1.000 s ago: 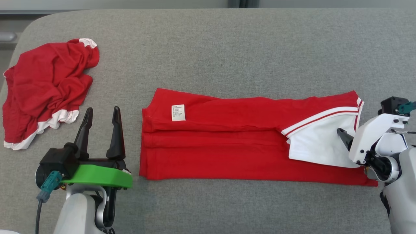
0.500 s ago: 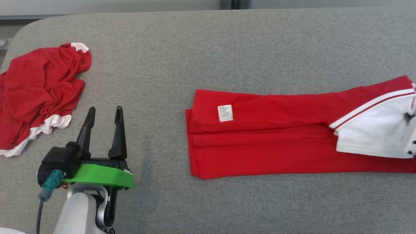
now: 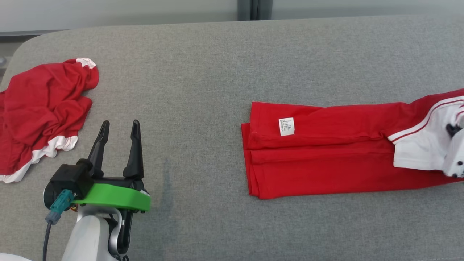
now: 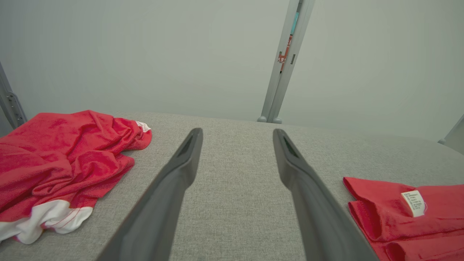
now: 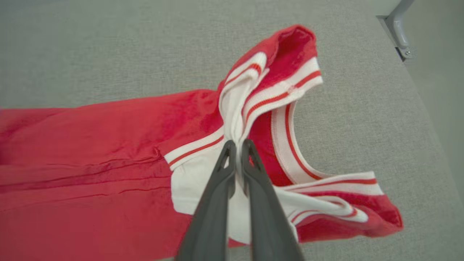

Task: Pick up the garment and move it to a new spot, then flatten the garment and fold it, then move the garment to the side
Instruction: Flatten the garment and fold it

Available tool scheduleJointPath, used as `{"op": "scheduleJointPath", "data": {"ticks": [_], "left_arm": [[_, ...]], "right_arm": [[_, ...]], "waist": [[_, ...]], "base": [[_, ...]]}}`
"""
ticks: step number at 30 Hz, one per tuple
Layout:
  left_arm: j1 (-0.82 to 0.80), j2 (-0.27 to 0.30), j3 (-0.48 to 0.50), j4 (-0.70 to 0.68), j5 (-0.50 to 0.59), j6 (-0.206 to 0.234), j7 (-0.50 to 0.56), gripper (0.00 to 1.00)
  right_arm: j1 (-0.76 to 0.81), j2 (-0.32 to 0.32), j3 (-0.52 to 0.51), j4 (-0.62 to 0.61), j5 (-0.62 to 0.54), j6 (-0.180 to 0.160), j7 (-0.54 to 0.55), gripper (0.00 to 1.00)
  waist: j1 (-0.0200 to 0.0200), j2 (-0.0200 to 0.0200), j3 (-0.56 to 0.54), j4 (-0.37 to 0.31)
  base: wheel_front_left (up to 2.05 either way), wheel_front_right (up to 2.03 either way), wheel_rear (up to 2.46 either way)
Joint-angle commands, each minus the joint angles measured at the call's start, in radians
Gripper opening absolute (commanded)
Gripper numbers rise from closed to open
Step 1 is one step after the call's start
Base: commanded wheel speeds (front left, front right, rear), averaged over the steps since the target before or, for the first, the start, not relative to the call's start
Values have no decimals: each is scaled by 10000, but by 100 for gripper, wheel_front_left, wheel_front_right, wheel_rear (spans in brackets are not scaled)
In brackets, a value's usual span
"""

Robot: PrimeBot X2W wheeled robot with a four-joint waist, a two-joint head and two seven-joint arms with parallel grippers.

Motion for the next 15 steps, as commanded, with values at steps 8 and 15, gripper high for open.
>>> {"op": "scheduleJointPath", "data": {"ticks": [8, 15], "left_arm": [[56, 70, -92, 128, -146, -16, -25, 100], [56, 61, -190, 202, -163, -16, -26, 100]], "right_arm": [[122, 429, 2459, -1027, 473, -9, 305, 0], [-768, 963, 4371, -321, 810, -10, -54, 0]], "waist": [[0, 0, -253, 187], [0, 0, -312, 330]], "base": [[0, 0, 0], [0, 0, 0]]}}
